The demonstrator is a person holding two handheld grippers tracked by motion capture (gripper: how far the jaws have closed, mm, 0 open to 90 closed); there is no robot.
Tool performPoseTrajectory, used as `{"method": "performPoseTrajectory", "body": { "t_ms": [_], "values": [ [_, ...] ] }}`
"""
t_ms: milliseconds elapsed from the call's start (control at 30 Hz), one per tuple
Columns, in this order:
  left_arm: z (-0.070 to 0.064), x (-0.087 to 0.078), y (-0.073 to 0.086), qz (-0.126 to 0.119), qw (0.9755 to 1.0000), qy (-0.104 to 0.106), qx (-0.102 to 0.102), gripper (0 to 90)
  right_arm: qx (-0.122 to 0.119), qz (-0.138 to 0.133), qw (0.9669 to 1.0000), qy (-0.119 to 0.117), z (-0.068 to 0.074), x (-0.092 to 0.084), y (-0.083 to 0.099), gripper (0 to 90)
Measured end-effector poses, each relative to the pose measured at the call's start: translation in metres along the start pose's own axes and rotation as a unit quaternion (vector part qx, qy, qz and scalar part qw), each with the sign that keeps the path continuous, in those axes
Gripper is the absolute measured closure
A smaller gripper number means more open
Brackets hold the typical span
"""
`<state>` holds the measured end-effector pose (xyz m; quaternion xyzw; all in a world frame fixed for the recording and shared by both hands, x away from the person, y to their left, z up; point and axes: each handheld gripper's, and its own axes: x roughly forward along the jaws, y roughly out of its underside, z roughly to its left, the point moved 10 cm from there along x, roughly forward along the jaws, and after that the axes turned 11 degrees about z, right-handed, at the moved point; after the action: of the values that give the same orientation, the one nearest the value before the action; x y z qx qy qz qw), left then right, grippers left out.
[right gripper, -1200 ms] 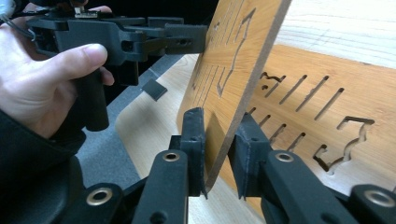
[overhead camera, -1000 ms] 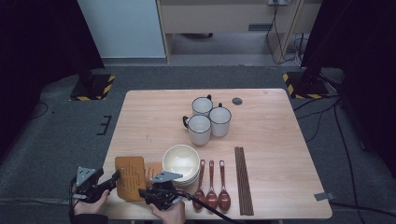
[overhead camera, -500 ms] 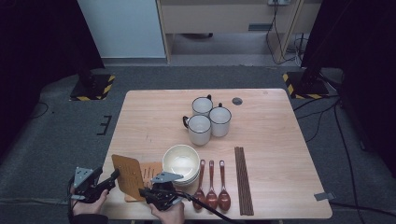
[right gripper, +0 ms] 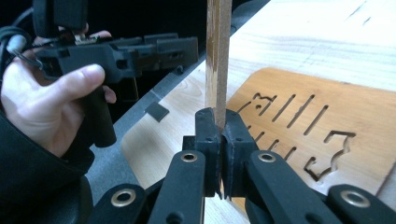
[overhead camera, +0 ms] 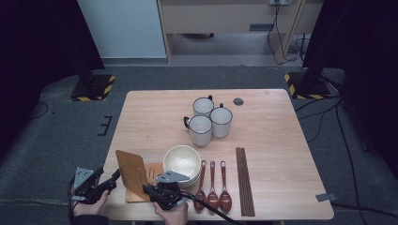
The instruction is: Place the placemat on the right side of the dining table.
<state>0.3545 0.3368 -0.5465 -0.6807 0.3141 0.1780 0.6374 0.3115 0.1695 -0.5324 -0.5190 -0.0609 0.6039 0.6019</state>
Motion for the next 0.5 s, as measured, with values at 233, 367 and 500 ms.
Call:
{"method": "performPoseTrajectory", "body": {
  "t_ms": [233, 367, 500],
  "values": [
    [0.003, 0.003, 0.002, 0.008, 0.9999, -0.009, 0.000, 26.8, -0.006, -0.016, 0.9998, 0.009, -0.003, -0.012, -0.009, 87.0],
    [0.004, 0.005, 0.003, 0.013, 0.9998, -0.012, -0.002, 25.8, -0.009, -0.025, 0.9996, 0.013, -0.005, -0.020, -0.014, 87.1],
    [0.007, 0.007, 0.004, 0.017, 0.9997, -0.015, -0.004, 25.3, -0.012, -0.031, 0.9993, 0.016, -0.006, -0.025, -0.019, 87.1]
  ]
}}
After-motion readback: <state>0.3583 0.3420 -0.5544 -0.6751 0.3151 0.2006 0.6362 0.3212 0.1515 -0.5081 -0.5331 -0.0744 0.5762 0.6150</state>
